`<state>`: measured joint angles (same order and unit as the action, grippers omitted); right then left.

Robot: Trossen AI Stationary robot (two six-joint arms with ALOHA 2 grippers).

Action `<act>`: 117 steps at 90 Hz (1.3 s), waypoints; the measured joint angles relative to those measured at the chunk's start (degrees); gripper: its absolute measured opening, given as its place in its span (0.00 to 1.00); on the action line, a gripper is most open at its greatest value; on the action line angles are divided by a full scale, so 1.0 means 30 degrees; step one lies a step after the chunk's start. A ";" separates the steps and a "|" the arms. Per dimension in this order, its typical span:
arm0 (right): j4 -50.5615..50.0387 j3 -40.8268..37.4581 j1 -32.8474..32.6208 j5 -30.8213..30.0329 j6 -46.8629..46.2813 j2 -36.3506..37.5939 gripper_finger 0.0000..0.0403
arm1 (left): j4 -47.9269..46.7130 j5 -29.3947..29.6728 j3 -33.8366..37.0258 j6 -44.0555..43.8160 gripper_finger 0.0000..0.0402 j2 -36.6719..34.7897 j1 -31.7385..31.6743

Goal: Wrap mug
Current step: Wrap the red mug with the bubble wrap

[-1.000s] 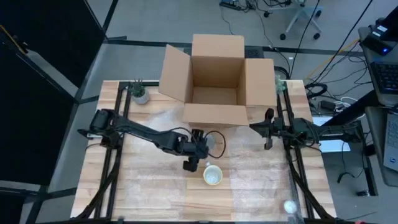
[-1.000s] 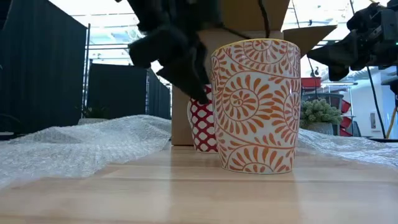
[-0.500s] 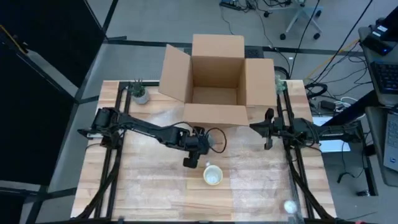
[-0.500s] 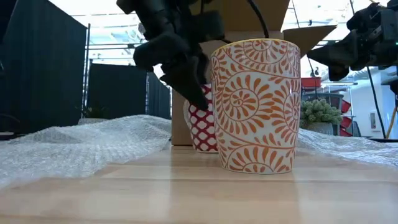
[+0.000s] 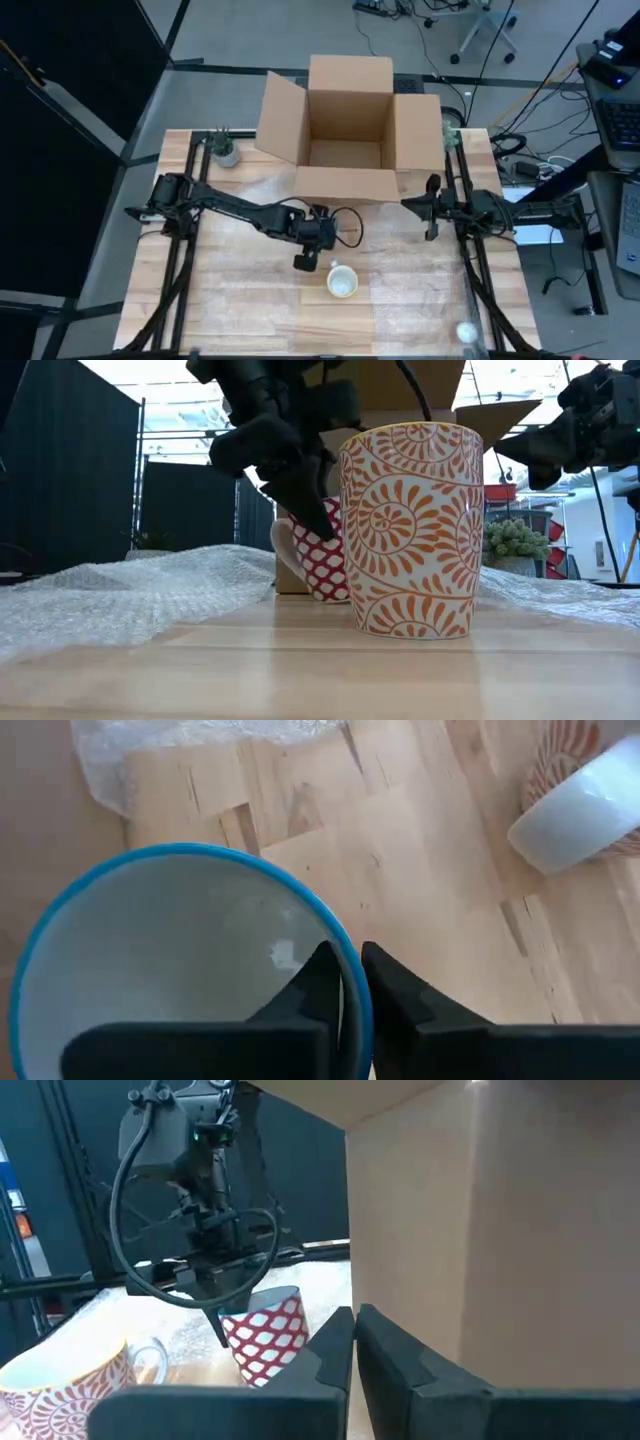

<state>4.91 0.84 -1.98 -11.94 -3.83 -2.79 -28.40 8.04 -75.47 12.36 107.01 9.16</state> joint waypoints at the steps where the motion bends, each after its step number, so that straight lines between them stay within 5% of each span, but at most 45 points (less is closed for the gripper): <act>1: 0.0000 0.0000 -0.0001 0.0000 -0.0002 0.0000 0.00 | -0.0071 0.0082 -0.0032 0.0000 0.03 0.0006 0.0043; 34: 0.0000 0.0000 -0.0003 -0.0004 0.0001 0.0000 0.00 | -0.7437 0.2034 -0.3687 -0.3851 0.02 -0.0591 0.1979; 60: 0.0000 0.0000 -0.0004 -0.0003 -0.0002 -0.0003 0.00 | -1.3139 0.2241 -0.3614 -1.0057 0.02 -0.3132 0.4225; 93: 0.0000 0.0000 -0.0005 0.0000 0.0003 0.0000 0.00 | -1.3240 0.2381 0.3139 -1.7872 0.02 -0.7084 0.9118; 117: 0.0000 0.0000 0.0000 -0.0005 -0.0002 -0.0007 0.00 | -0.9226 0.2166 0.7490 -1.8711 0.02 -0.7773 1.0368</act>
<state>4.91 0.84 -1.98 -11.96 -3.84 -2.81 -56.08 14.54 -53.00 -43.77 83.69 40.27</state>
